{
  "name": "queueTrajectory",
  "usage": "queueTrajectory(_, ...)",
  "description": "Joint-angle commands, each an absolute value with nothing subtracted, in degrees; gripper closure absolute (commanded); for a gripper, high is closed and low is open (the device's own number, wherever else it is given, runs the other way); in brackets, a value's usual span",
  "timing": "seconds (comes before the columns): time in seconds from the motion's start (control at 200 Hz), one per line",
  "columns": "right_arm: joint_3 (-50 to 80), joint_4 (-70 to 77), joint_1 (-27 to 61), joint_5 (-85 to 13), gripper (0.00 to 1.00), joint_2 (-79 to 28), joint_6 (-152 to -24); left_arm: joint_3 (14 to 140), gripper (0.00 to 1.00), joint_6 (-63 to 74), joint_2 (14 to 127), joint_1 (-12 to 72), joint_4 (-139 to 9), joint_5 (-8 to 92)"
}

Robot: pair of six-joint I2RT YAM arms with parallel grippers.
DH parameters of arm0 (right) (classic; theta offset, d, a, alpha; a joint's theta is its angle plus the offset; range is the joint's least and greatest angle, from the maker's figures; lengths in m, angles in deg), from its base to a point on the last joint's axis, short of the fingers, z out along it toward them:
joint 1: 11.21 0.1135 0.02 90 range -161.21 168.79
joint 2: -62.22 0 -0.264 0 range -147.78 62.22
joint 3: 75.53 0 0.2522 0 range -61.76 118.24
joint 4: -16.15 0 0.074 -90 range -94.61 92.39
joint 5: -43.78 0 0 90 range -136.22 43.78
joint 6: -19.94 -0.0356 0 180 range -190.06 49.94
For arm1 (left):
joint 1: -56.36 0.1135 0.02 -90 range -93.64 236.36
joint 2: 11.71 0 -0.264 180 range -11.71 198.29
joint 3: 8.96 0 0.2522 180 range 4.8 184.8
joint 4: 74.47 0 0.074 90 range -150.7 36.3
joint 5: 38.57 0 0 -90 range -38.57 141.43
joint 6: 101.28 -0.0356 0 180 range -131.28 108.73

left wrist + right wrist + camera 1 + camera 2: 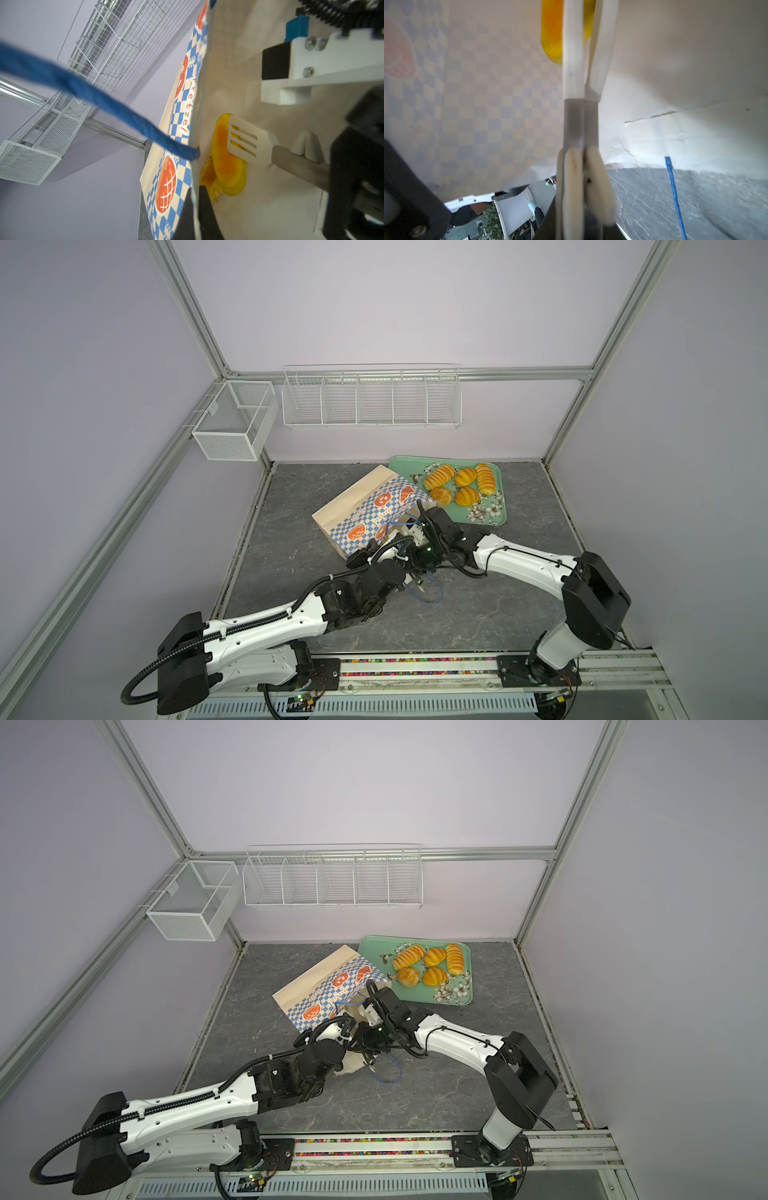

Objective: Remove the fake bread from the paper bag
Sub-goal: 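Lift the yellow bread out with the right tongs toward the green tray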

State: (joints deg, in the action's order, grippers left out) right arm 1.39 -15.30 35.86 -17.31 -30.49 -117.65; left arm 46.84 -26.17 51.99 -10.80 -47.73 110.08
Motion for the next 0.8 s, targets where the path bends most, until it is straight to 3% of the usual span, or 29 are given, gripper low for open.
queueTrajectory(0.0, 0.1, -23.0, 35.9, -19.5, 0.93, -27.3, -111.7, 47.8, 1.0, -23.4, 53.2, -10.7, -45.8, 111.7)
queueTrajectory(0.245, -0.3, -35.0, 35.8, -26.4, 0.93, -19.3, -105.2, 50.1, 1.0, -18.6, 53.2, -8.1, -42.1, 111.5)
queueTrajectory(0.555, 2.3, -44.7, 35.8, -25.4, 0.93, -10.2, -96.7, 55.9, 1.0, -15.2, 51.2, -2.0, -37.6, 107.6)
queueTrajectory(0.795, 5.7, -51.4, 33.2, -31.0, 0.93, -2.7, -93.0, 58.4, 1.0, -12.3, 49.7, 2.0, -34.4, 104.2)
